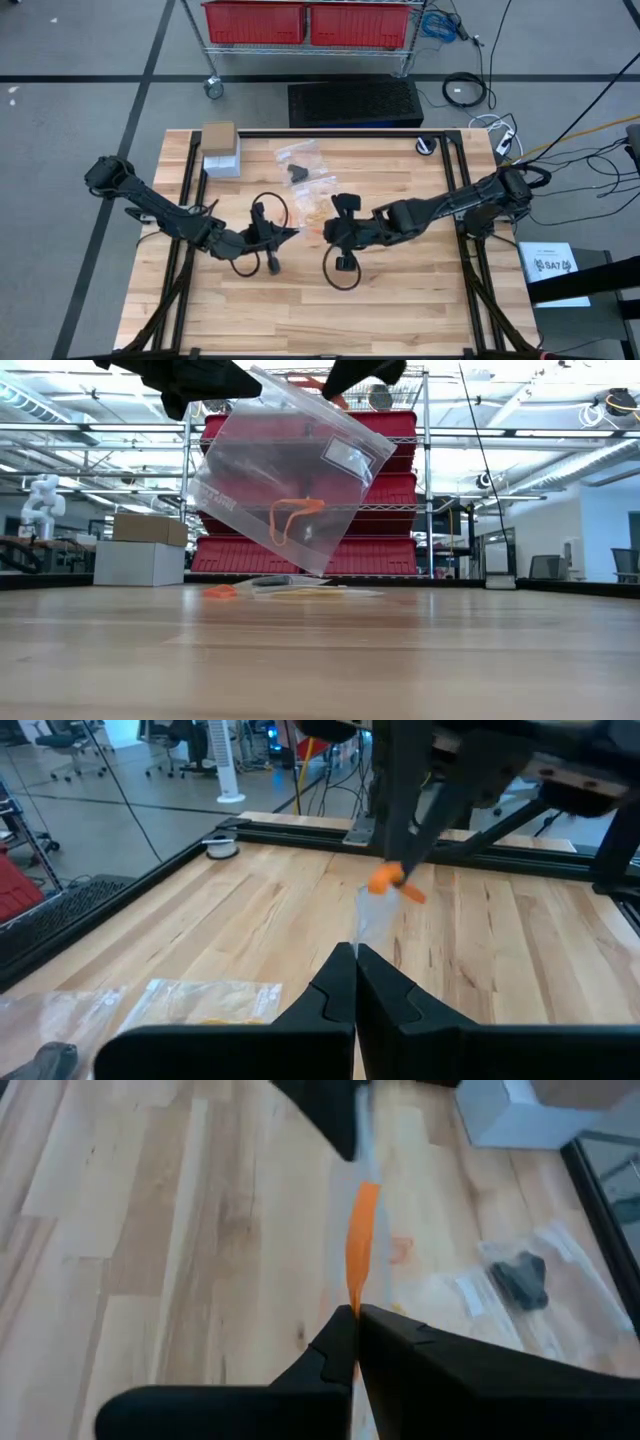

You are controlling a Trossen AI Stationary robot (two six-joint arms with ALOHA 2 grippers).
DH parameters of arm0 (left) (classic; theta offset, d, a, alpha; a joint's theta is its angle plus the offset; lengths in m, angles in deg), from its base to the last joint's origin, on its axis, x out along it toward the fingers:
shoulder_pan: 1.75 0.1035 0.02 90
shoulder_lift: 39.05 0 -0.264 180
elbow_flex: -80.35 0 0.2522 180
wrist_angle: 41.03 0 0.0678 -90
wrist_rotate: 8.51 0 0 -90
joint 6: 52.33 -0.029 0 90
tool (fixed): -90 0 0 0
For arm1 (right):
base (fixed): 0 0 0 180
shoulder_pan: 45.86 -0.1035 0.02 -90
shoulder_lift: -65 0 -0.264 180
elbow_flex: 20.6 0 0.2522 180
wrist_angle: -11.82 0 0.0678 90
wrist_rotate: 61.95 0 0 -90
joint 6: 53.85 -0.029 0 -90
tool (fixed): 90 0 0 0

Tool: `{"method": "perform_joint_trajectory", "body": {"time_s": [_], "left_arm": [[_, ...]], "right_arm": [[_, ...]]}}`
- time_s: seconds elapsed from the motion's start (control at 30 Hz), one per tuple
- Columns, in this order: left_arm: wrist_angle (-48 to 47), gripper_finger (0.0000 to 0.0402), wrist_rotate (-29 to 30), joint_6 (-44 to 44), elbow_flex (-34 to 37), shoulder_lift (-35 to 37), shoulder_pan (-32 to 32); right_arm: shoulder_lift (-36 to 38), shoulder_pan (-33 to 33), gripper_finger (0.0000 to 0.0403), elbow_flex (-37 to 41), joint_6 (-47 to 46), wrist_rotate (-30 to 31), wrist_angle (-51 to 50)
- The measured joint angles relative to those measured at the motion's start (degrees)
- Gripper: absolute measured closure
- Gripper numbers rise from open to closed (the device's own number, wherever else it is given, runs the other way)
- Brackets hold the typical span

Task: Sort rubber bands
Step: Put the bottom orange rubber band into the transparent zip bag

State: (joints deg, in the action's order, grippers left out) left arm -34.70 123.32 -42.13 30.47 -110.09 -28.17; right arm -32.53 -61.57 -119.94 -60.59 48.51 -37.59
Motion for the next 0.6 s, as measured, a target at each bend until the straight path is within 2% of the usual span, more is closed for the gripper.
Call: {"method": "perform_joint_trajectory", "body": {"time_s": [0.27,0.43,0.6], "left_arm": [[0.2,0.0401,-2.9,0.0,0.0,0.0,1.4],[0.2,0.0401,-3.4,0.0,0.0,0.0,1.4],[0.2,0.0401,-4.3,0.0,0.0,0.0,1.3]], "right_arm": [[-2.6,2.7,0.0403,0.0,2.3,-5.2,0.4],[-3.0,4.9,0.0402,0.0,-0.3,-7.6,1.0],[-2.5,6.4,0.0376,0.0,-3.2,-8.6,2.7]]}}
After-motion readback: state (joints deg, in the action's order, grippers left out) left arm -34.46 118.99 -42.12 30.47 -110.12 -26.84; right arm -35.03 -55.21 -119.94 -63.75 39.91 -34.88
